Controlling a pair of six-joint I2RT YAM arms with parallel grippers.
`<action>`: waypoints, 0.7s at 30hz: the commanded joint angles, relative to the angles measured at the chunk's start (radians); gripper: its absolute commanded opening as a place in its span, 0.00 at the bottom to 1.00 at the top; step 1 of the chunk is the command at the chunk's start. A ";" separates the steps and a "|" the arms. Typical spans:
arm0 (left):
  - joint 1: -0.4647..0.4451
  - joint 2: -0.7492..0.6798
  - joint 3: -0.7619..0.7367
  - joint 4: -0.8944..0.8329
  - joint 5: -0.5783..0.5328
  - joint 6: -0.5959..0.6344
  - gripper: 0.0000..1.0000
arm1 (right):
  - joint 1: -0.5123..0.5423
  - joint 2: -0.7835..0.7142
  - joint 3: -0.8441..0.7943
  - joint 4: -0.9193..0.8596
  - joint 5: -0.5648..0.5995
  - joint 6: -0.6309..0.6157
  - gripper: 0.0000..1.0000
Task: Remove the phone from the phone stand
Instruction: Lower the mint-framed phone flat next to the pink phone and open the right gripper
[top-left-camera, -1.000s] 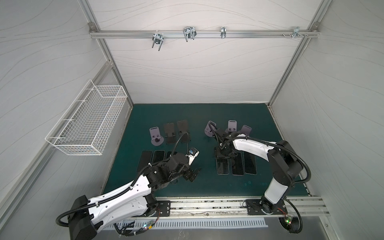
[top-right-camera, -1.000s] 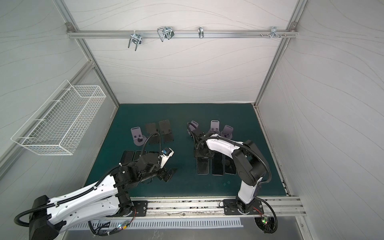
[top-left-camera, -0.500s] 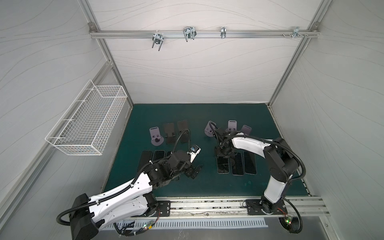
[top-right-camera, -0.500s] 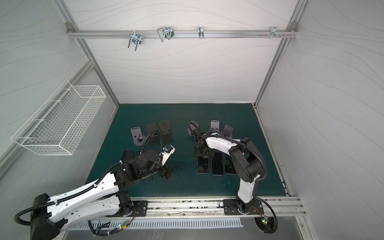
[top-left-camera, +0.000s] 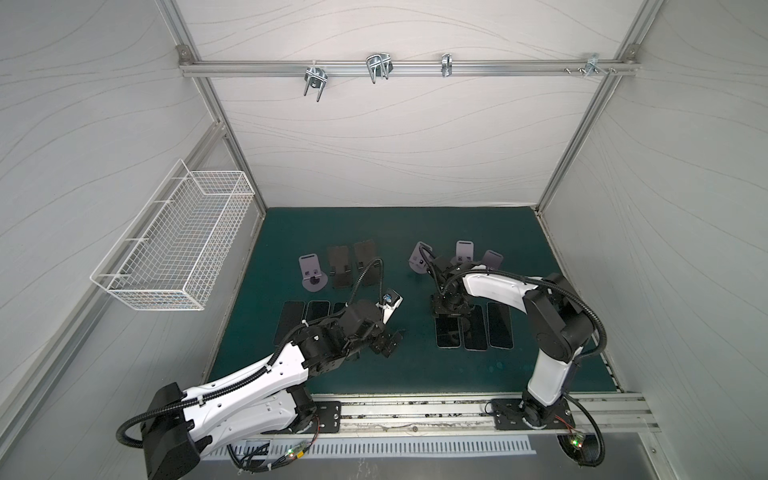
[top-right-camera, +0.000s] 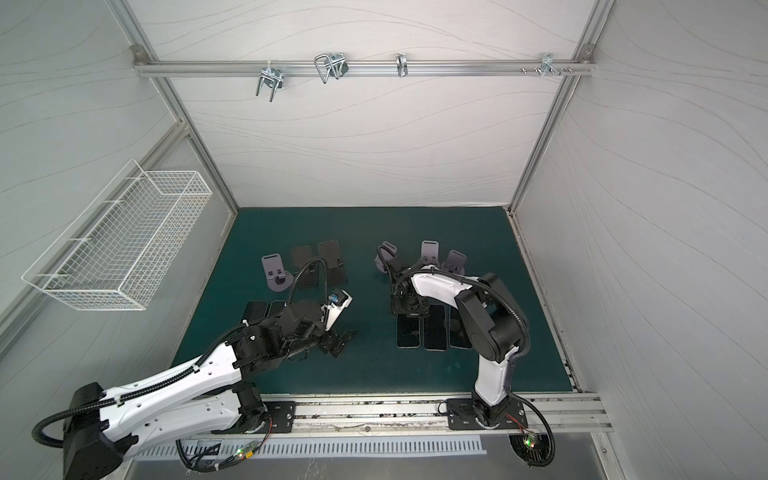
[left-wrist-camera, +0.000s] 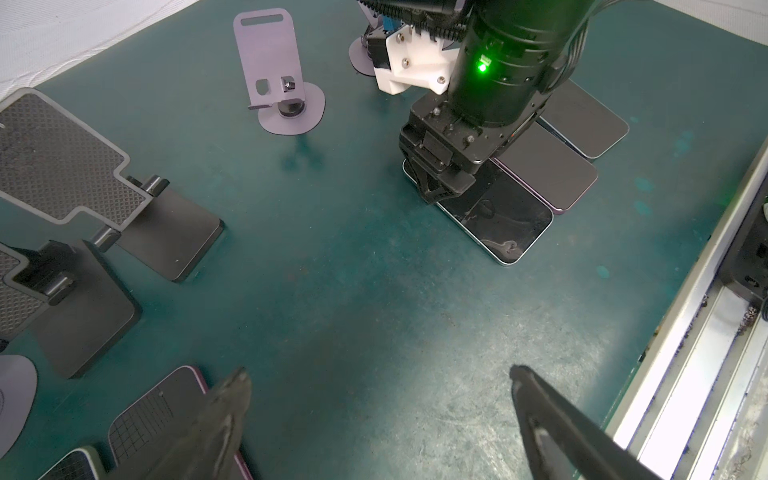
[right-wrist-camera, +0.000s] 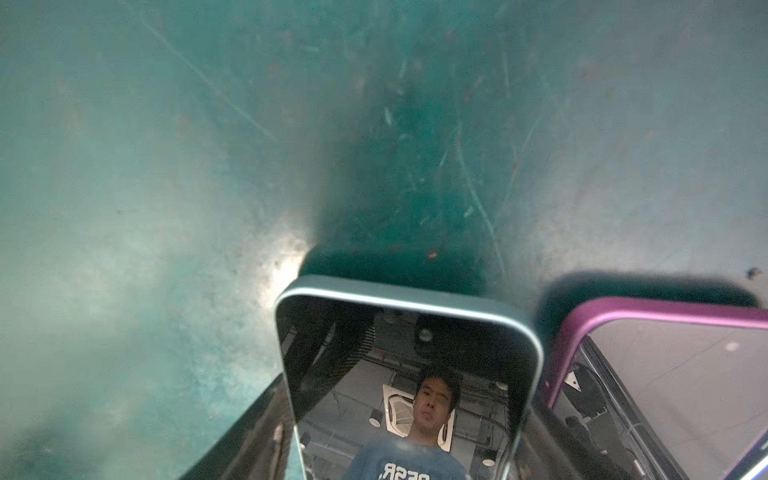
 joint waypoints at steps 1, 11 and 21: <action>-0.004 0.009 0.042 0.055 -0.015 0.020 0.99 | -0.008 0.014 -0.003 -0.055 0.004 0.003 0.62; -0.004 0.039 0.069 0.046 -0.010 0.055 0.99 | -0.008 0.013 -0.006 -0.058 -0.012 0.025 0.69; -0.004 0.069 0.086 0.059 0.006 0.062 0.99 | -0.008 -0.010 -0.029 -0.055 -0.004 0.037 0.77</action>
